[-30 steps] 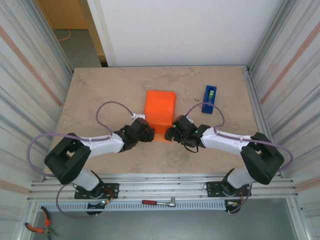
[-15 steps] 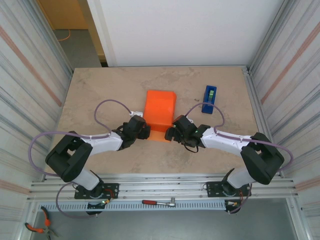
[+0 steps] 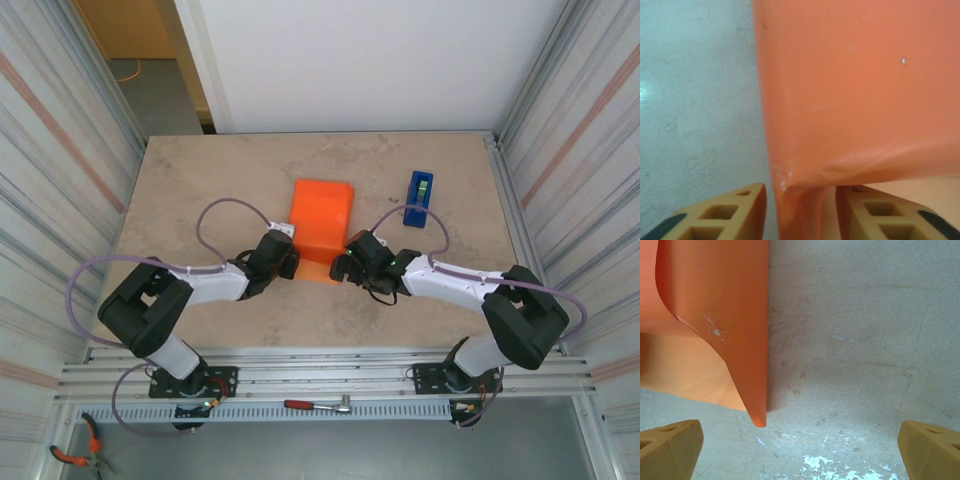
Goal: Wrap the gift box in paper
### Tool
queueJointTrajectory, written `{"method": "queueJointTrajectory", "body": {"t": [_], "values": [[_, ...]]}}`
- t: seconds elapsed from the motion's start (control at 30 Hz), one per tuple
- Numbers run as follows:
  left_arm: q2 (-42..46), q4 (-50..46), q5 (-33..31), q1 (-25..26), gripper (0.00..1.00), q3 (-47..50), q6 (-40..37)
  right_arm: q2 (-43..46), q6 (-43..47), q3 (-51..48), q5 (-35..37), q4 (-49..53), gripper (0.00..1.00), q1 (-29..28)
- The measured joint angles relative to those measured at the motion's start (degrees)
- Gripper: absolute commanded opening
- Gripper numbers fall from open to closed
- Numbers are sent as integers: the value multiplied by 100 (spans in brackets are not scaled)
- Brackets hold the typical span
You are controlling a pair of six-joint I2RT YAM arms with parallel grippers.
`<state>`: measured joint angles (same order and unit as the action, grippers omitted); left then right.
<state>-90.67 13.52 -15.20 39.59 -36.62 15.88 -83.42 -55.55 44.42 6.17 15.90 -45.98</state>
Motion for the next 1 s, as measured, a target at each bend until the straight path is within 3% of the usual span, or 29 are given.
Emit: {"method": "queueJointTrajectory", "body": {"t": [0.27, 0.67, 0.83, 1.0], "values": [[-131, 4, 203, -11, 0, 0, 31, 0, 0, -9, -2, 11, 98, 26], [-136, -146, 238, 4, 0, -63, 195, 33, 0, -9, -2, 17, 98, 37], [-74, -483, 190, 247, 26, -151, 286, 33, 2, -9, -20, 15, 98, 103], [37, -669, 192, 409, 31, -151, 448, 33, 9, -9, -63, 15, 98, 203]]}}
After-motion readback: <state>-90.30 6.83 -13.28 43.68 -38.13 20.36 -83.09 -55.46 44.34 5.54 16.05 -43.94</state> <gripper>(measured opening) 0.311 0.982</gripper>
